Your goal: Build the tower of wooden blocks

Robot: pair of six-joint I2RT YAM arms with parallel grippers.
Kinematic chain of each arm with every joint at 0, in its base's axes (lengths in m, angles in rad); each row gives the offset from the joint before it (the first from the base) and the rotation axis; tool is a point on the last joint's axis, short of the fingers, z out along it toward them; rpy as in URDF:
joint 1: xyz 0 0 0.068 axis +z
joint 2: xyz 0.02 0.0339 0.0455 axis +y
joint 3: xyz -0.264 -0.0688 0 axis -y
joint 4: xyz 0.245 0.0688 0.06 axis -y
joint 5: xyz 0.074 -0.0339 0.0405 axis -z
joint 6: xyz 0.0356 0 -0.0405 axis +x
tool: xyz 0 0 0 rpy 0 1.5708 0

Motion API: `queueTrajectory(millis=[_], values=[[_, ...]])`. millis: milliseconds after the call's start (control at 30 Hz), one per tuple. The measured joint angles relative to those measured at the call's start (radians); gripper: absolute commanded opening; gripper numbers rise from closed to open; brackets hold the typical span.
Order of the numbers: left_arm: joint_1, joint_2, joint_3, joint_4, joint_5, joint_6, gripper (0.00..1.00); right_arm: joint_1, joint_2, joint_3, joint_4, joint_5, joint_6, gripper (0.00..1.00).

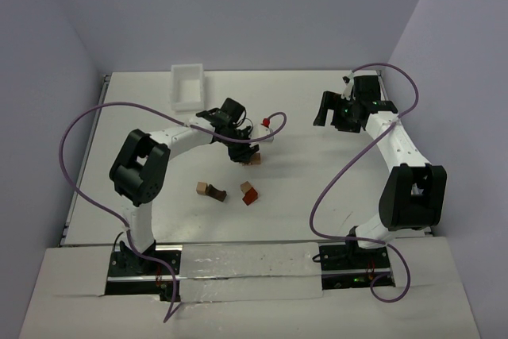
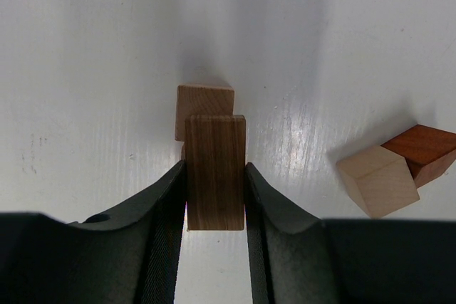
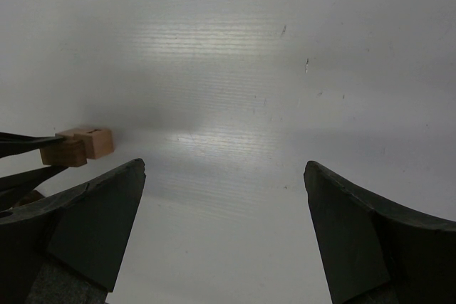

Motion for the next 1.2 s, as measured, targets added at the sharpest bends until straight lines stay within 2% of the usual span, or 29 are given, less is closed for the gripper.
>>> queueTrajectory(millis=[433,767,1200], values=[[0.0,0.0,0.049,-0.016,0.0,0.0,0.32,0.0,0.0,0.0,0.0,0.0,0.004,1.0],[0.0,0.0,0.052,-0.023,0.001,0.0,0.39,0.0,0.0,0.0,0.0,0.0,0.004,1.0],[-0.003,0.006,0.053,-0.029,0.002,0.0,0.39,0.0,0.001,0.0,0.0,0.0,0.004,1.0]])
